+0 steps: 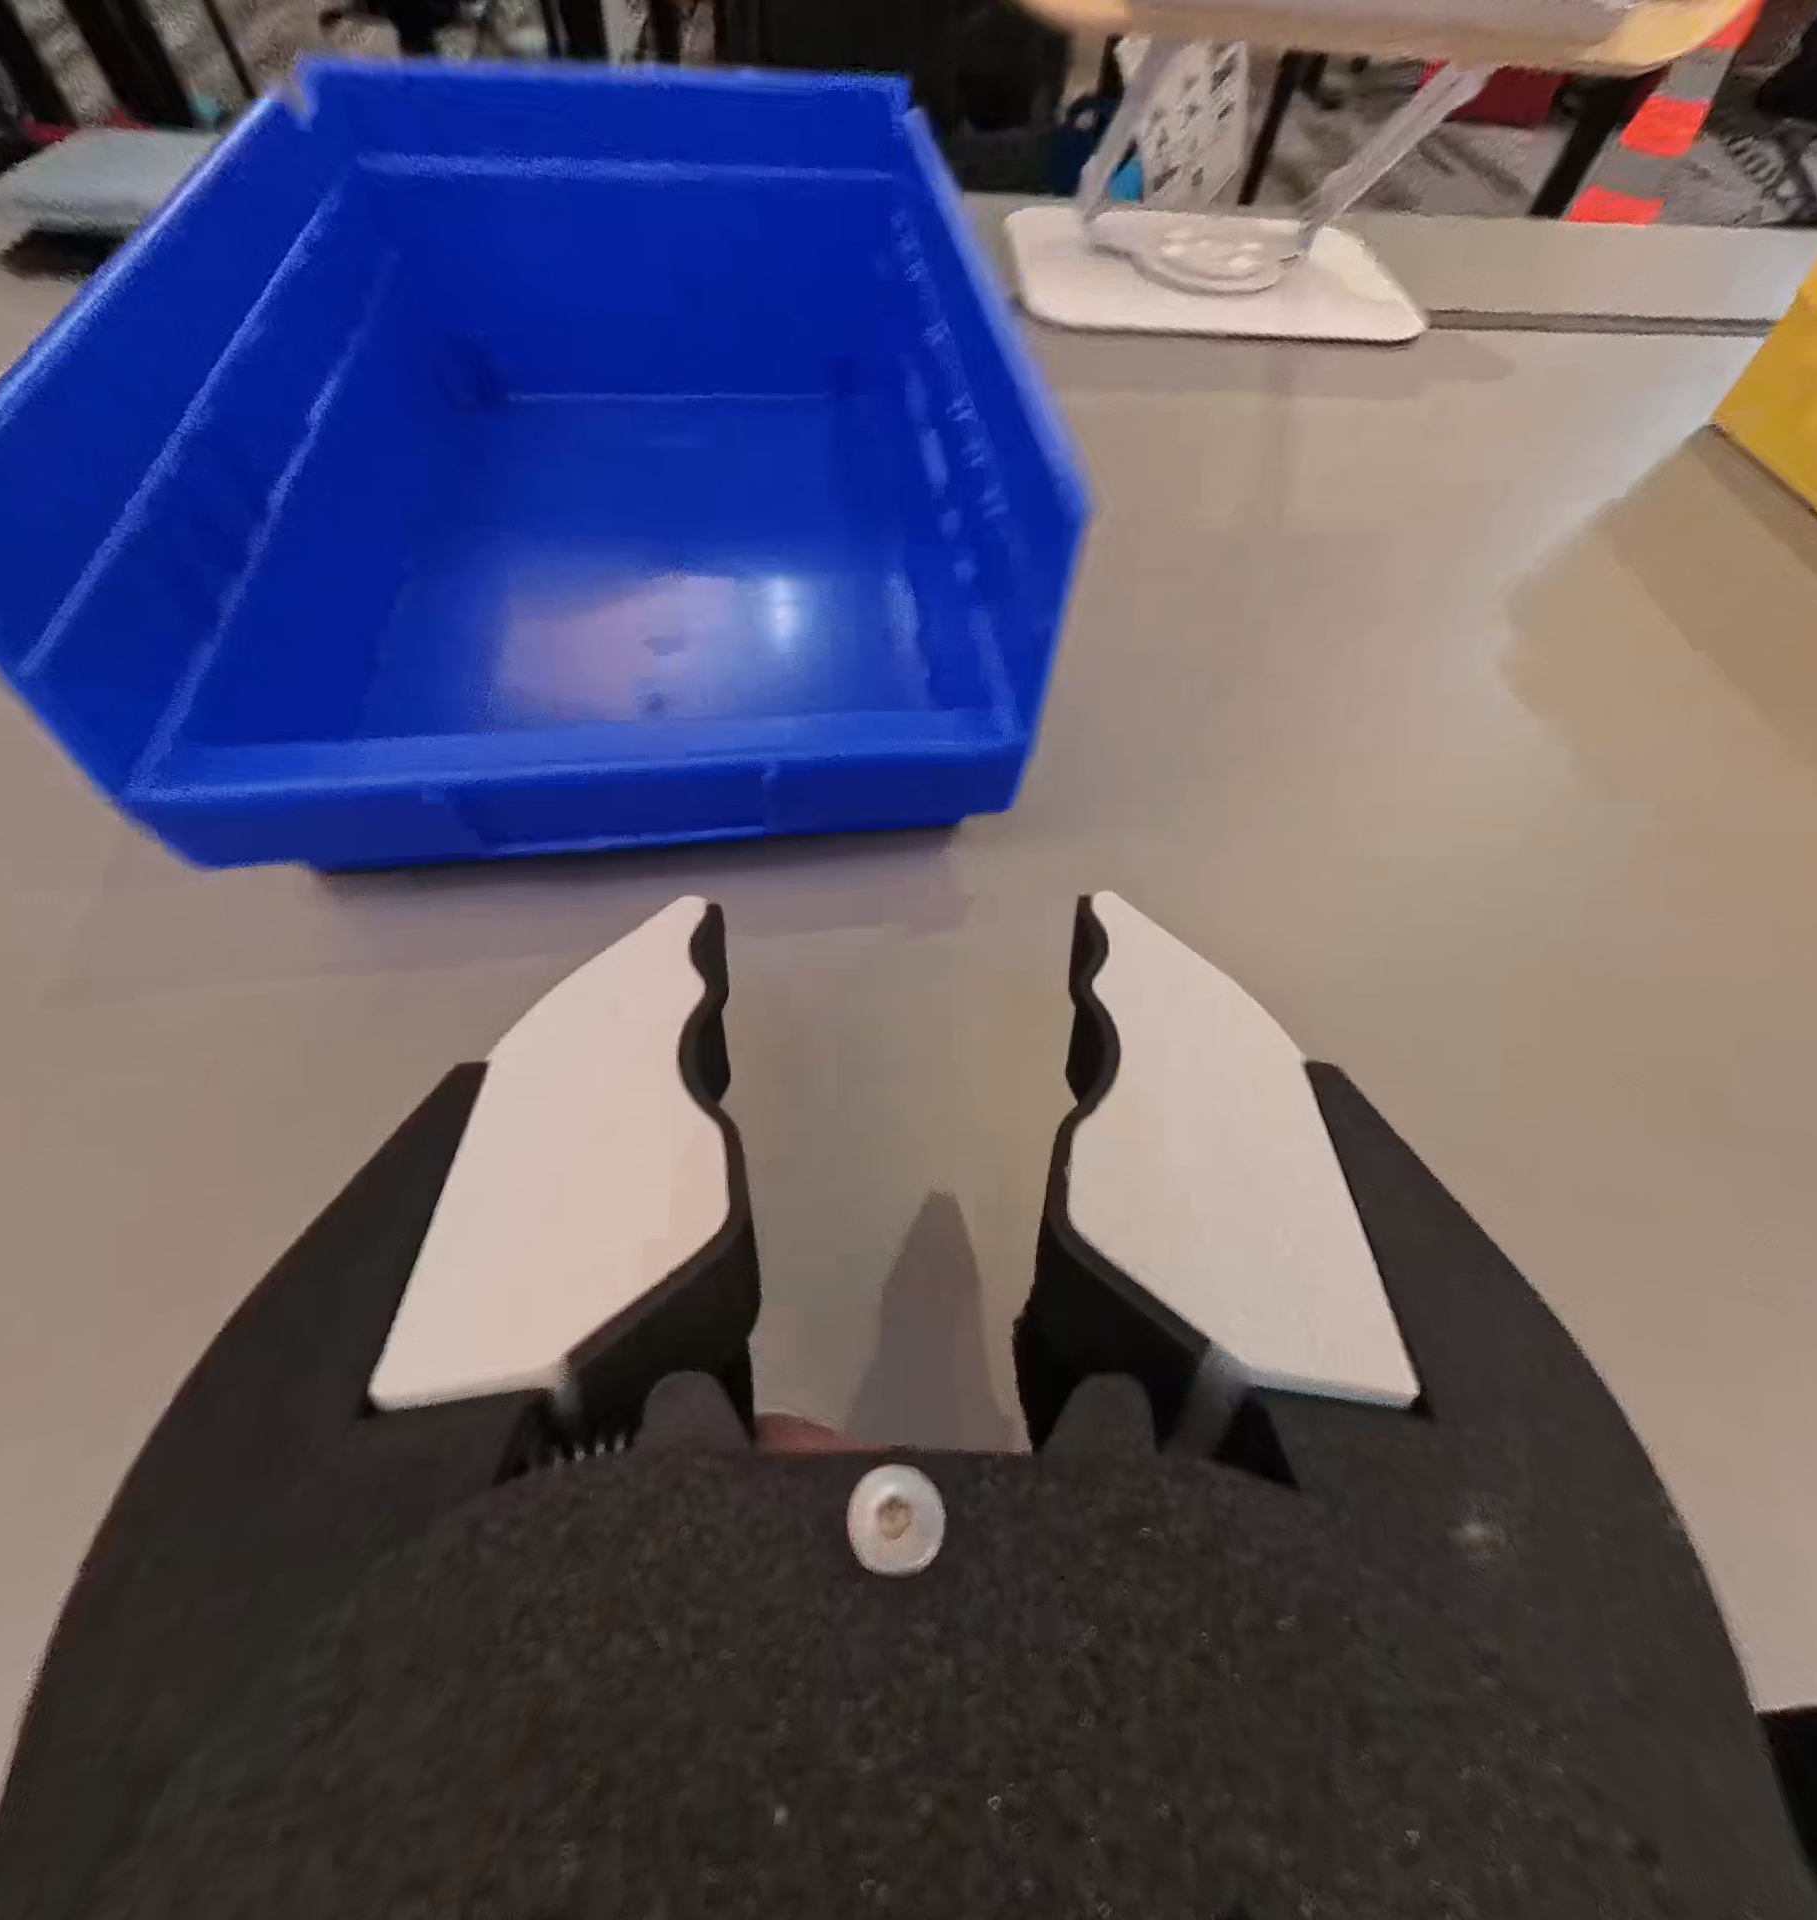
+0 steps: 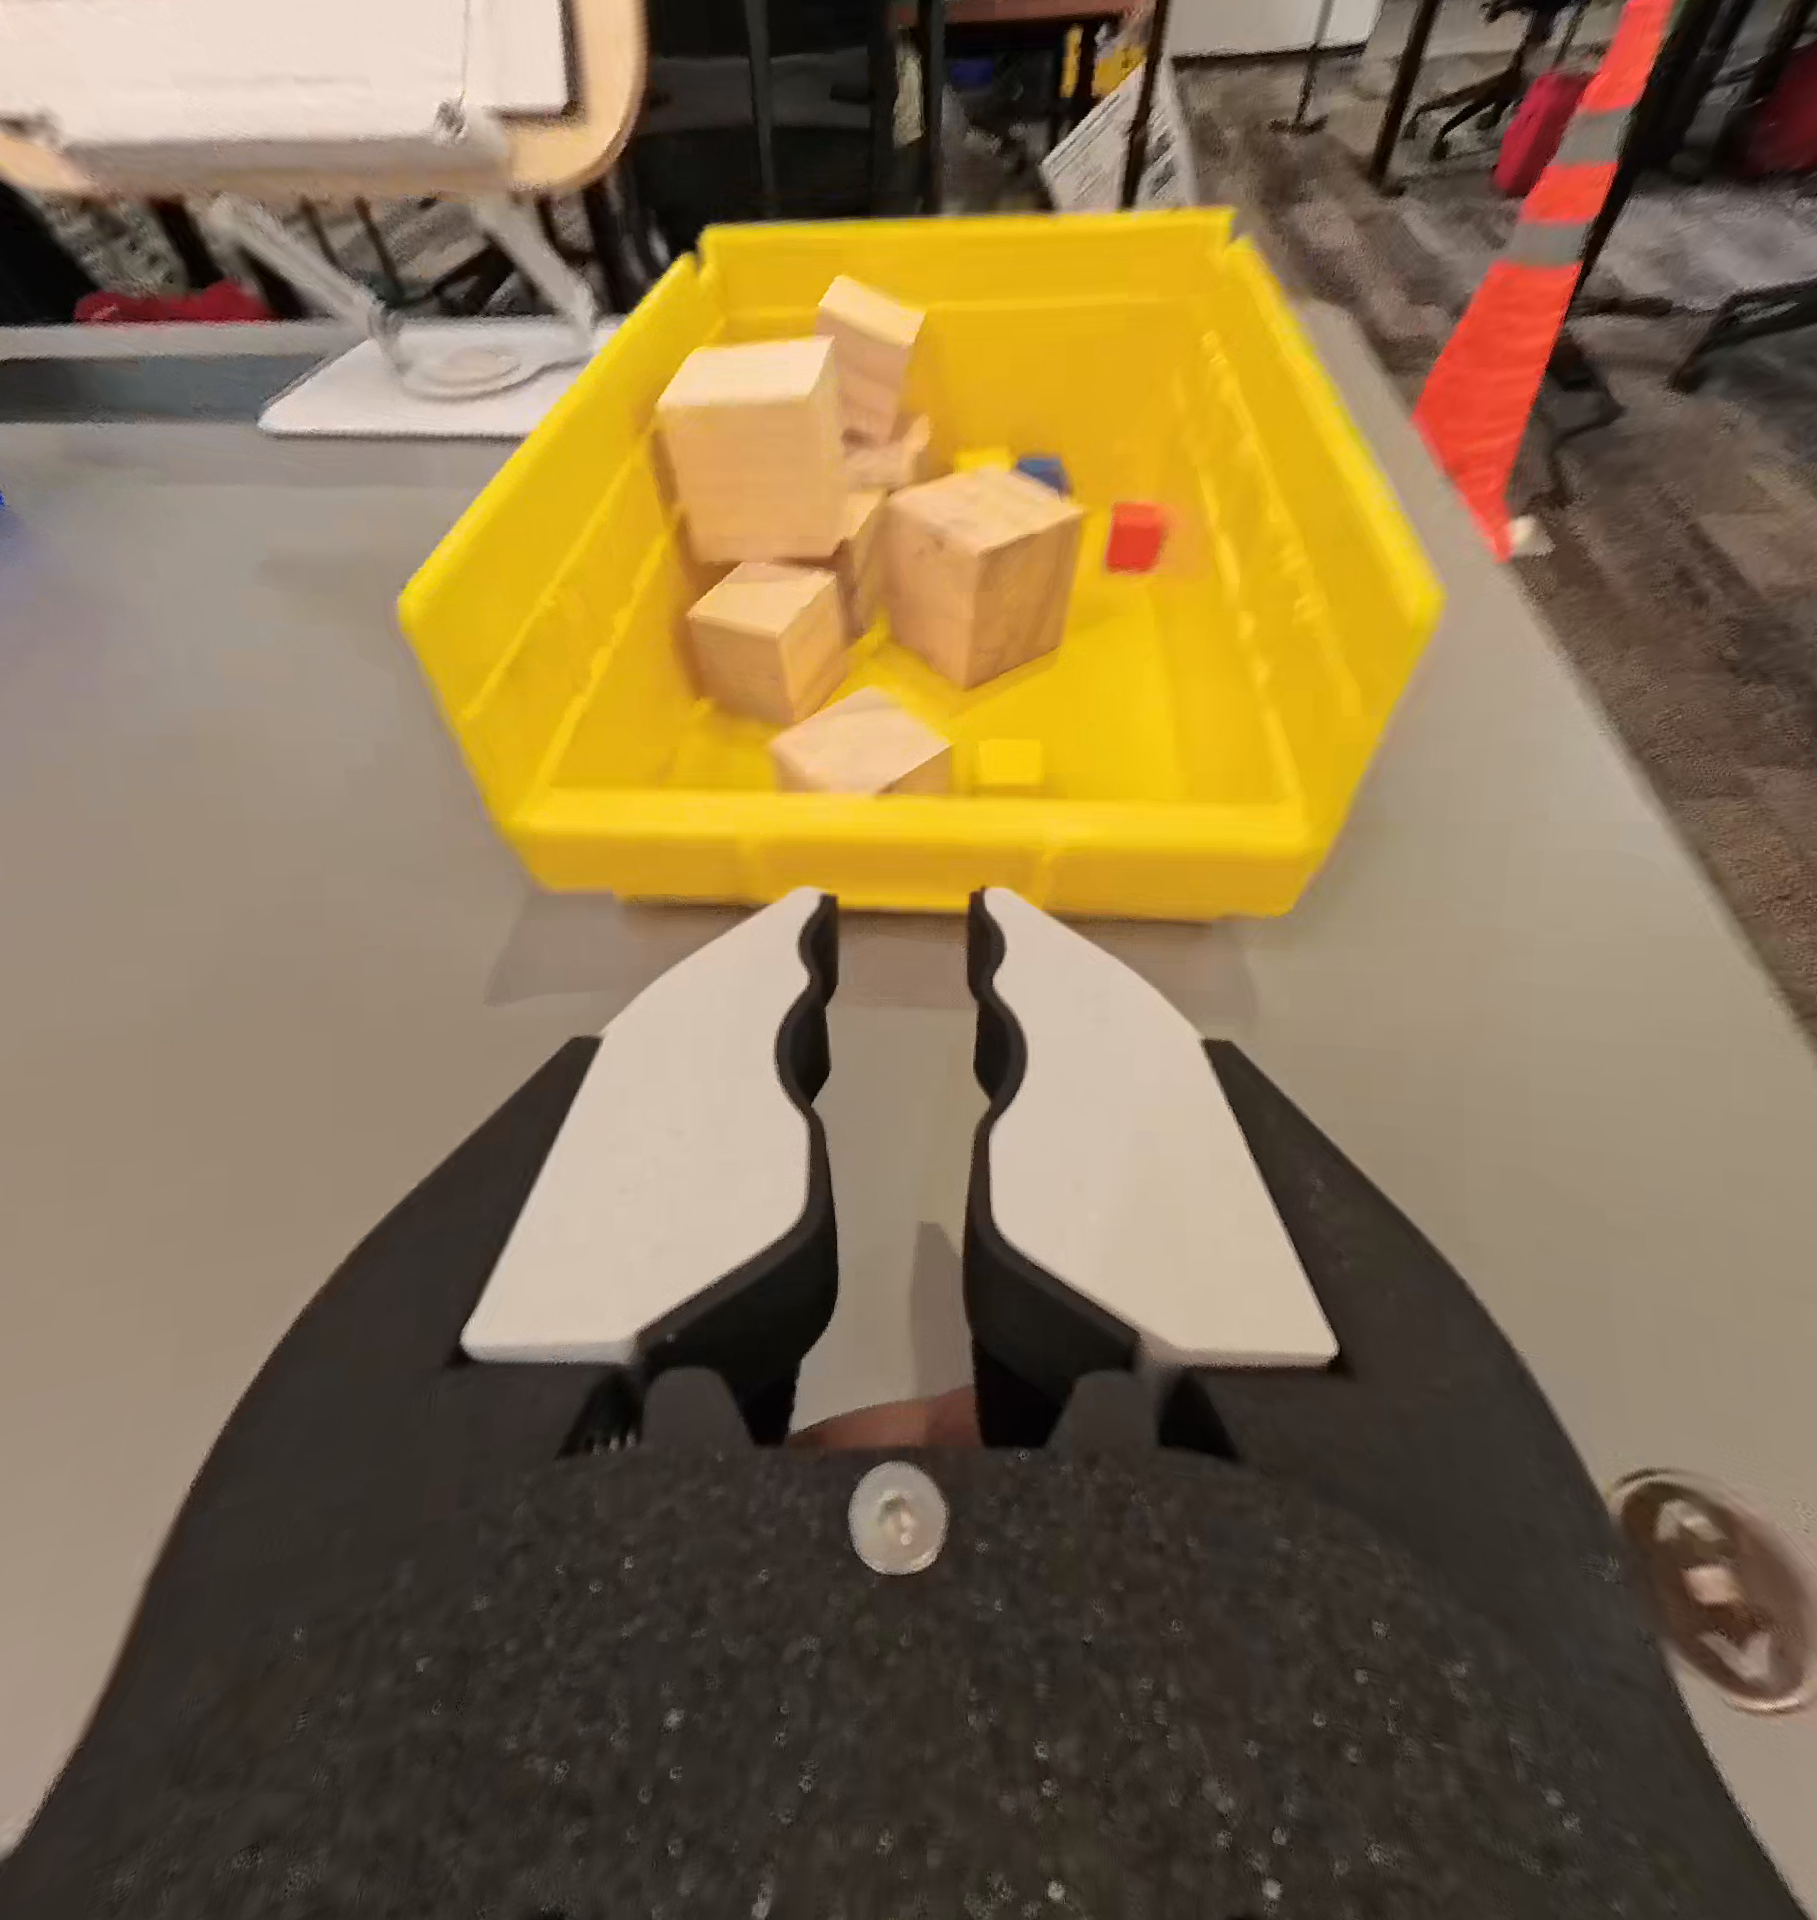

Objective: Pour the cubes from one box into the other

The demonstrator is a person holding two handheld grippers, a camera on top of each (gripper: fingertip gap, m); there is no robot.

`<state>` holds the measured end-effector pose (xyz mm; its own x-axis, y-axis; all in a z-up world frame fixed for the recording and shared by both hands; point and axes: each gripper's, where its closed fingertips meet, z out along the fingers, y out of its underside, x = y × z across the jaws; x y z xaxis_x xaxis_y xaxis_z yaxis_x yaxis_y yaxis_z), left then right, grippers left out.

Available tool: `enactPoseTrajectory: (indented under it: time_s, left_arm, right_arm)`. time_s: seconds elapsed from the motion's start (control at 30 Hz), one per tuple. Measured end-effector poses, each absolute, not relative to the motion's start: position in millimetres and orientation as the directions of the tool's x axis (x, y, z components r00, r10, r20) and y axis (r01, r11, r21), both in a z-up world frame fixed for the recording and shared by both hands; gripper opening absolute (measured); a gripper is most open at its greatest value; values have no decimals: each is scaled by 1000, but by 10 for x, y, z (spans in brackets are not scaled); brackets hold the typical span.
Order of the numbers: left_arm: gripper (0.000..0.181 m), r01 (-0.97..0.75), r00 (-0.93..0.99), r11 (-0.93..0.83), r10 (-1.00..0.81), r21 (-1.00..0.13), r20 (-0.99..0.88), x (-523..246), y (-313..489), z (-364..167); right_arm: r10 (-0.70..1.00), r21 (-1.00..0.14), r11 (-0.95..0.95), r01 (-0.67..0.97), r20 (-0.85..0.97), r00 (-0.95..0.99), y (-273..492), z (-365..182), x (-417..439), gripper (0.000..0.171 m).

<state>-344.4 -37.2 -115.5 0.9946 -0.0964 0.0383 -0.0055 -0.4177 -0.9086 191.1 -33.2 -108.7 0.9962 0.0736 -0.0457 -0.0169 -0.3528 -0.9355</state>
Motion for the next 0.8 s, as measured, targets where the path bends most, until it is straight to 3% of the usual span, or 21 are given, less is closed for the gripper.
enactPoseTrajectory:
  time_s: [0.23,0.4,0.63,0.73,0.77,0.8]
  left_arm:
    - [63,-163,931,-287,-361,-944,-51,-1762,-192,-736]
    - [71,-180,804,-382,-588,-906,88,-131,-124,-939]
    - [67,-218,779,-485,-609,-847,148,1082,318,-1309]
    - [54,-228,842,-516,-530,-826,98,1097,544,-1448]
    - [33,-231,859,-512,-507,-827,74,1033,593,-1454]
    - [24,-211,863,-514,-498,-832,89,987,613,-1436]
  right_arm:
    - [-84,-963,-267,32,57,995,94,-668,2652,23]
    - [9,-953,-281,-110,-117,993,211,-881,2651,30]
    - [-13,-924,-315,-217,-225,974,362,-1047,2771,38]
    - [-59,-909,-386,-158,-146,987,406,-1253,2807,36]
    - [-91,-909,-393,-138,-110,990,413,-1281,2864,34]
    - [-100,-913,-386,-133,-102,990,429,-1281,2883,34]
